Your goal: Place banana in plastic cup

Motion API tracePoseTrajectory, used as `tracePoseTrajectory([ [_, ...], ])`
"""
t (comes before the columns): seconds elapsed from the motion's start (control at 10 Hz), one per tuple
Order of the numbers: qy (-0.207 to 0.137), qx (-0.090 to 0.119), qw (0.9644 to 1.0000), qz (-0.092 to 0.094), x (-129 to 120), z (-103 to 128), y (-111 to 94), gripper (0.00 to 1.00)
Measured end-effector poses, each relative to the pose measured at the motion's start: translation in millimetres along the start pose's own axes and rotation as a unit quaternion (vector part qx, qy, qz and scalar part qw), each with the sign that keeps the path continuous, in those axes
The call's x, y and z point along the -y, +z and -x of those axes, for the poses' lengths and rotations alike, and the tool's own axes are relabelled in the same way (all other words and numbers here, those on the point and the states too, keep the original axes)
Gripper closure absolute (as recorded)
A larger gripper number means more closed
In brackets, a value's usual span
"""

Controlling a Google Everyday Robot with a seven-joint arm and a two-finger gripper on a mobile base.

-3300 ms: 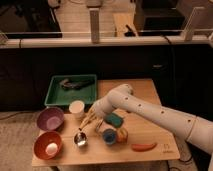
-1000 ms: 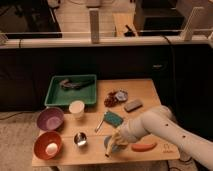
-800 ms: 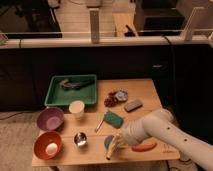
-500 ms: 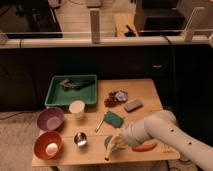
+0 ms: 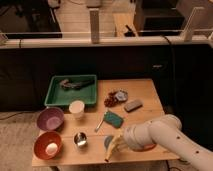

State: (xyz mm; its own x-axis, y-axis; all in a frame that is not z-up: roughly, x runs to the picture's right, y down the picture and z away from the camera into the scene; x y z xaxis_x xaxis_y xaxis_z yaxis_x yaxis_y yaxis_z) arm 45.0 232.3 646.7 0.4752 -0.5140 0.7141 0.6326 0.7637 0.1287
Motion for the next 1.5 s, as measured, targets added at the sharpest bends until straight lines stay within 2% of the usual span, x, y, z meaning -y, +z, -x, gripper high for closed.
tracePoseTrajectory([
  [0.2,0.011,0.011,0.9993,-0.034,15.5,2.1,2.7,0.2],
  [0.4,0.015,0.035,0.9968,-0.07,33.5,5.8,7.1,0.2],
  [0.6,0.026,0.044,0.9951,-0.085,41.0,5.4,7.7,0.2],
  [0.9,0.054,0.057,0.9924,-0.094,46.2,-1.3,6.2,0.2],
  [1.5,0.055,0.059,0.9923,-0.095,46.5,-1.4,6.5,0.2],
])
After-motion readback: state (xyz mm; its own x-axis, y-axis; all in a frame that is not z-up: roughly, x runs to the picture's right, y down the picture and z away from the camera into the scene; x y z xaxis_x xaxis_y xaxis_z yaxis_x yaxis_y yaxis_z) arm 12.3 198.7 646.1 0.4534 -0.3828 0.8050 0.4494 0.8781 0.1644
